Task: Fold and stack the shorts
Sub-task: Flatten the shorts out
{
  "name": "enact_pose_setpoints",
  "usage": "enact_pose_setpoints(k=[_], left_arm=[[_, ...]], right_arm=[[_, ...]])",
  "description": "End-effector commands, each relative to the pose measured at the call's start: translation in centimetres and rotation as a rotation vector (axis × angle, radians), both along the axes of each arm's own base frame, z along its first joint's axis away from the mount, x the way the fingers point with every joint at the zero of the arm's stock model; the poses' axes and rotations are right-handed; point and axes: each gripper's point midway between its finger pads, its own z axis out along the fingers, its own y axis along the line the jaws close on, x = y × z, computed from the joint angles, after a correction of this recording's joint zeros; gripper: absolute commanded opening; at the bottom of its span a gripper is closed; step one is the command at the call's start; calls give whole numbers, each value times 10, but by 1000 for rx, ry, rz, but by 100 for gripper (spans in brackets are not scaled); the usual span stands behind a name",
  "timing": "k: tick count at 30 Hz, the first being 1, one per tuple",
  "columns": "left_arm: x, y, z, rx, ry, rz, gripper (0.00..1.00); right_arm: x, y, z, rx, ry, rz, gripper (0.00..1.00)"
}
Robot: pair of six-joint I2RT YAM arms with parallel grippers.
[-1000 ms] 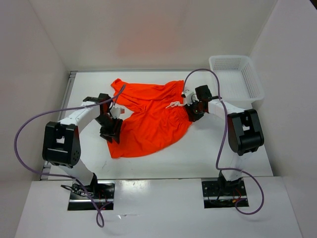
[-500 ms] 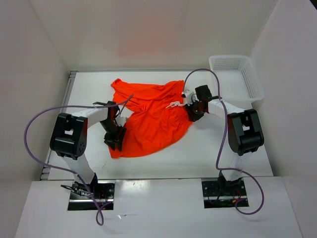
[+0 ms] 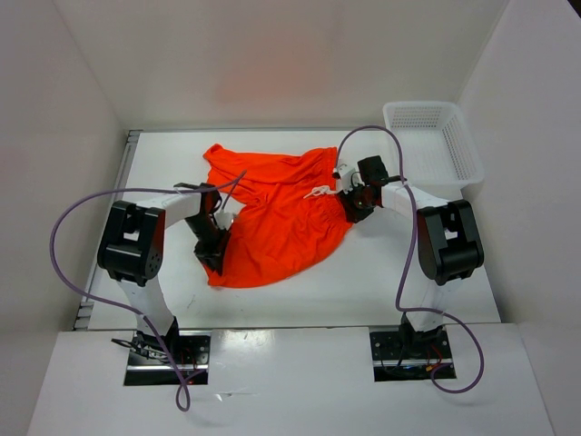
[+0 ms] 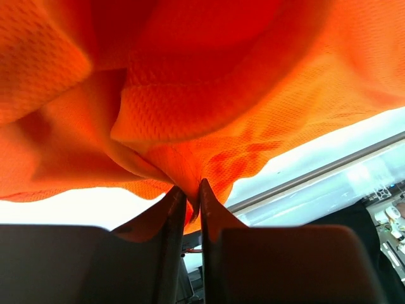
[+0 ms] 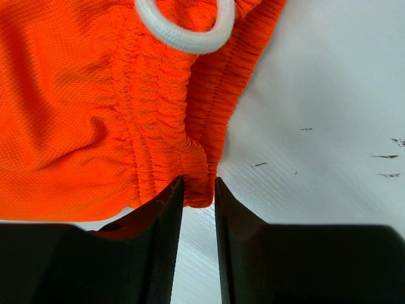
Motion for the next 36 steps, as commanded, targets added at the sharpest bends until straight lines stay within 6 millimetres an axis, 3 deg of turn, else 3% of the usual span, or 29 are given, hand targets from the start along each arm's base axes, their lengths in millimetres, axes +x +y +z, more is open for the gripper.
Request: enact_pose_setpoints(k=[1,3,10,16,21,26,35,36], left_arm=[[9,-1,13,-1,-21,-3,22],[12,1,14,9,-33,-5,34],[20,1,20,13,-71,-6,37],[-9,7,12,36,54,-8,22],[-24,6,18,29,118,-4,22],[-16,10,25,31,85,12,27],[-11,5,9,0,68,19,8],[-8,3,8,-11,54,21,5]], right_arm=[[6,6,14,5,-48,15,32],[6,6,14,5,-48,15,32],[3,5,11,3,-39,15,33],[3,5,11,3,-39,15,33],[1,8,11,3,-39,24,33],[1,8,11,3,-39,24,33],[3,10,12,13,-46,29,33],[0,10,9,11,-36,29,27]])
